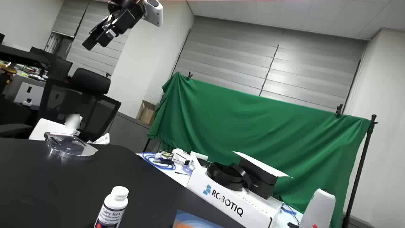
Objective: Move the bottle to the right
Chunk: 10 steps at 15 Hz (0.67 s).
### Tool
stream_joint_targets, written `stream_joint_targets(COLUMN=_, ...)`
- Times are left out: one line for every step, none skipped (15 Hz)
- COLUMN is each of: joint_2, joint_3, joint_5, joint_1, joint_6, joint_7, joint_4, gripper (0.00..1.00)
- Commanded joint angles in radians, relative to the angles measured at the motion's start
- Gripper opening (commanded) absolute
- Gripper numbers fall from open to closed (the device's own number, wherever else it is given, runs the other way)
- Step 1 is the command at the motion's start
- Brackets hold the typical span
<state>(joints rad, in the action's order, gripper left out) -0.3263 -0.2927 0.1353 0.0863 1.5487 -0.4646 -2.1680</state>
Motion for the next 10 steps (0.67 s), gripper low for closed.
stream_joint_targets(joint_2=0.003, joint_3=0.015, joint_5=-0.004, joint_1=0.017, joint_6=0.001, joint_7=-0.004, joint_4=0.001, gripper=1.00)
stream_joint_targets(joint_2=0.003, joint_3=0.015, joint_5=-0.004, joint_1=0.017, joint_6=0.002, joint_7=-0.004, joint_4=0.001, gripper=1.00)
stream_joint_targets(joint_2=0.003, joint_3=0.015, joint_5=-0.004, joint_1=0.017, joint_6=0.002, joint_7=-0.004, joint_4=0.001, gripper=1.00)
stream_joint_targets(joint_2=0.003, joint_3=0.015, joint_5=-0.004, joint_1=0.017, joint_6=0.002, joint_7=-0.004, joint_4=0.001, gripper=1.00)
stream_joint_targets(joint_2=0.003, joint_3=0.015, joint_5=-0.004, joint_1=0.017, joint_6=0.002, joint_7=-0.004, joint_4=0.001, gripper=1.00)
stream_joint_targets(joint_2=0.003, joint_3=0.015, joint_5=-0.004, joint_1=0.017, joint_6=0.002, joint_7=-0.004, joint_4=0.001, gripper=1.00)
stream_joint_targets(joint_2=0.003, joint_3=0.015, joint_5=-0.004, joint_1=0.017, joint_6=0.002, joint_7=-0.004, joint_4=0.001, gripper=1.00)
stream_joint_targets(joint_2=0.003, joint_3=0.015, joint_5=-0.004, joint_1=0.017, joint_6=0.002, joint_7=-0.004, joint_4=0.001, gripper=1.00)
stream_joint_targets(joint_2=0.003, joint_3=0.015, joint_5=-0.004, joint_1=0.017, joint_6=0.002, joint_7=-0.004, joint_4=0.001, gripper=1.00)
stream_joint_targets(joint_2=-0.019, joint_3=0.010, joint_5=-0.037, joint_1=0.014, joint_6=0.066, joint_7=-0.008, joint_4=-0.021, gripper=1.00)
